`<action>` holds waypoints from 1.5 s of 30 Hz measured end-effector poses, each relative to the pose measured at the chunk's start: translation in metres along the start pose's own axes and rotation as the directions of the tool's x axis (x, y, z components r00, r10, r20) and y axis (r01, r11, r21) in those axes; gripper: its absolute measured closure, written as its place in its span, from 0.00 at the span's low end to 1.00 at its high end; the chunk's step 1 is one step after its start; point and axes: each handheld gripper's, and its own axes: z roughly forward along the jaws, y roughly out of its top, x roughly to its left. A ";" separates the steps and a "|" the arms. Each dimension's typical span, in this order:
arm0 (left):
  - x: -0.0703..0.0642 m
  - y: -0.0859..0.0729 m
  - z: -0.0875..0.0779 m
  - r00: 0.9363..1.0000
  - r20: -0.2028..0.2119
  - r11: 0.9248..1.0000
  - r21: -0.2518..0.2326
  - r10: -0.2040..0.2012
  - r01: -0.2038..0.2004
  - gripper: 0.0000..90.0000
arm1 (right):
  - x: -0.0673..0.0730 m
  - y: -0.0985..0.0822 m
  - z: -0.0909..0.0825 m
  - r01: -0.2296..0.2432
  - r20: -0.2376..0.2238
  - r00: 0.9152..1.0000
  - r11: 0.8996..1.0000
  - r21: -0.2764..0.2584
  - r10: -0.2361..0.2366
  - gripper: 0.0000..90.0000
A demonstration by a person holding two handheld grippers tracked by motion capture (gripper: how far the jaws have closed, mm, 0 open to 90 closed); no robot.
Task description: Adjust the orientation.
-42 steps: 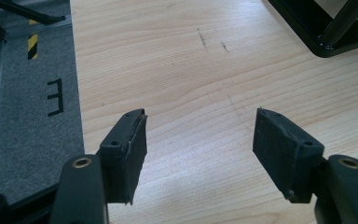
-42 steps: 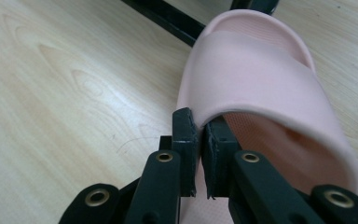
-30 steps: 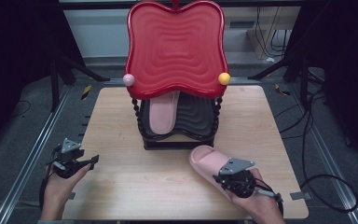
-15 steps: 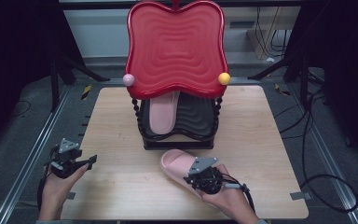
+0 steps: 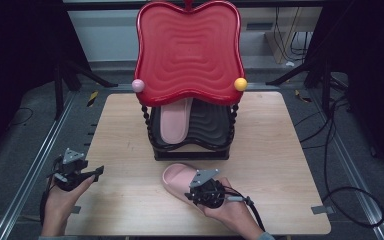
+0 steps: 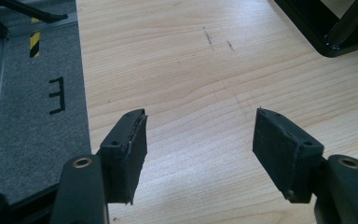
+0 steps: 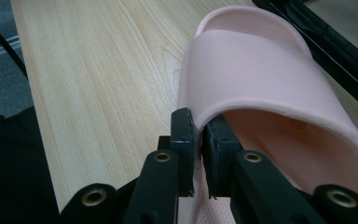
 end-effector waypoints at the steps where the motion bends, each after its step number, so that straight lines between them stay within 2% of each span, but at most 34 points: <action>1: 0.000 0.000 0.000 1.000 0.002 1.000 0.000 0.003 -0.003 0.39 | 0.000 0.000 0.000 0.000 0.000 1.000 1.000 0.000 0.000 0.88; 6: -0.002 0.001 0.000 1.000 0.005 1.000 -0.002 0.002 -0.002 0.39 | 0.003 0.000 0.003 -0.035 0.000 0.999 0.999 -0.024 0.035 0.79; 9: -0.001 0.000 0.001 1.000 0.006 1.000 0.000 0.002 -0.002 0.39 | 0.002 -0.001 0.007 -0.065 -0.005 0.998 0.997 -0.032 0.065 0.79; 16: -0.002 0.001 0.001 1.000 0.007 1.000 0.000 0.004 -0.004 0.39 | 0.002 -0.002 0.013 -0.081 -0.009 0.997 0.996 -0.045 0.080 0.81; 23: -0.003 0.001 0.001 1.000 0.008 1.000 0.003 0.008 -0.008 0.39 | 0.001 0.000 0.016 -0.097 0.000 0.995 0.995 -0.019 0.097 0.83; 27: -0.003 0.001 0.001 1.000 0.008 1.000 0.003 0.009 -0.009 0.39 | 0.000 -0.001 0.016 -0.112 -0.004 0.994 0.993 -0.036 0.112 0.85; 31: -0.003 0.001 0.001 1.000 0.010 1.000 0.002 0.011 -0.011 0.39 | -0.002 -0.002 0.015 -0.150 -0.013 0.989 0.987 -0.059 0.149 0.87; 34: -0.003 0.001 0.001 1.000 0.009 1.000 0.002 0.011 -0.011 0.39 | -0.002 -0.003 0.015 -0.147 -0.016 0.989 0.987 -0.062 0.146 0.91; 38: -0.002 0.001 0.001 1.000 0.009 1.000 0.001 0.006 -0.006 0.39 | 0.001 -0.002 0.011 -0.138 -0.006 0.990 0.988 -0.069 0.137 0.92; 41: -0.001 0.000 0.000 1.000 0.009 1.000 0.001 0.003 -0.003 0.39 | 0.004 0.000 0.001 -0.138 -0.010 0.990 0.986 -0.092 0.138 0.92; 45: -0.001 0.000 -0.001 1.000 0.008 1.000 -0.001 0.006 -0.006 0.39 | 0.007 0.004 -0.018 -0.150 -0.012 0.989 0.978 -0.145 0.150 0.92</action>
